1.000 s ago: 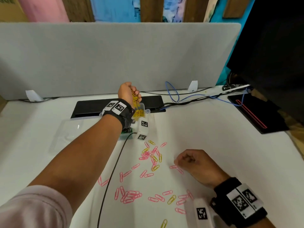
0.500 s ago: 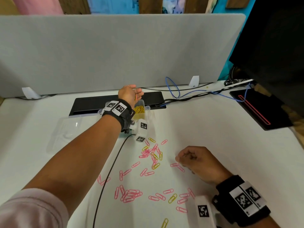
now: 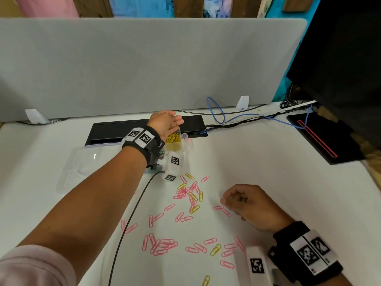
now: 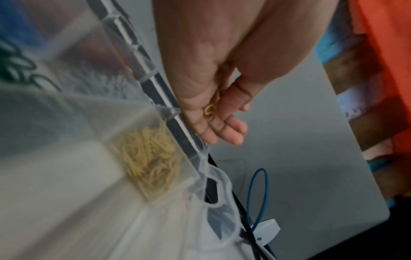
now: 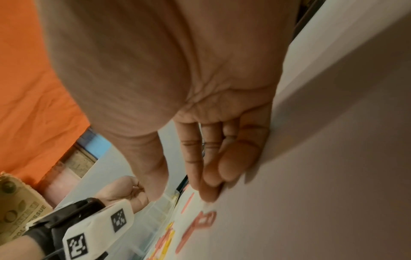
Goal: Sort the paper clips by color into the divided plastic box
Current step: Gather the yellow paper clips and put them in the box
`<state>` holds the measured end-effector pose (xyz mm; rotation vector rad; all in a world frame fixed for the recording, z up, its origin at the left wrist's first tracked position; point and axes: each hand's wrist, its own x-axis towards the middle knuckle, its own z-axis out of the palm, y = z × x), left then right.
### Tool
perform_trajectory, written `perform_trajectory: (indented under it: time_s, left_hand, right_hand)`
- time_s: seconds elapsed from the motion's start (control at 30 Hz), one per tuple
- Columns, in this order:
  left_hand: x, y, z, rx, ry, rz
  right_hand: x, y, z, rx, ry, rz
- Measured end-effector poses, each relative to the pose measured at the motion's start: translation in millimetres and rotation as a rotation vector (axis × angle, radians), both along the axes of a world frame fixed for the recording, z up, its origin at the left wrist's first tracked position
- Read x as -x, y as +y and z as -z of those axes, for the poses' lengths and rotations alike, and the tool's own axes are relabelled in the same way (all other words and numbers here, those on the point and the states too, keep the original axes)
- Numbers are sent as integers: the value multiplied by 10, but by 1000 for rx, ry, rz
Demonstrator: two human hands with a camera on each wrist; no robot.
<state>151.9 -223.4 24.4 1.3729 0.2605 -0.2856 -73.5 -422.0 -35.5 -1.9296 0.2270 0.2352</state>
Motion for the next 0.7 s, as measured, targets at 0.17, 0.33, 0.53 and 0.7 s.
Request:
perform_trajectory:
  time_s: [0.17,0.33,0.53,0.7]
  left_hand:
    - [103,73,-57,-109,-68,121]
    - [142,133,-54,-172,-152,168]
    - [110,496,-300,-84,-199,54]
    - [224,985,-410,44,-190,-7]
  right_hand:
    - [-362,-46,-295,-4,-147,61]
    - [-1345,201,-525,361,-205,-42]
    - [-2052,591,-265,708,-76,-200]
    - [-2152,692,-263,873,-69,-218]
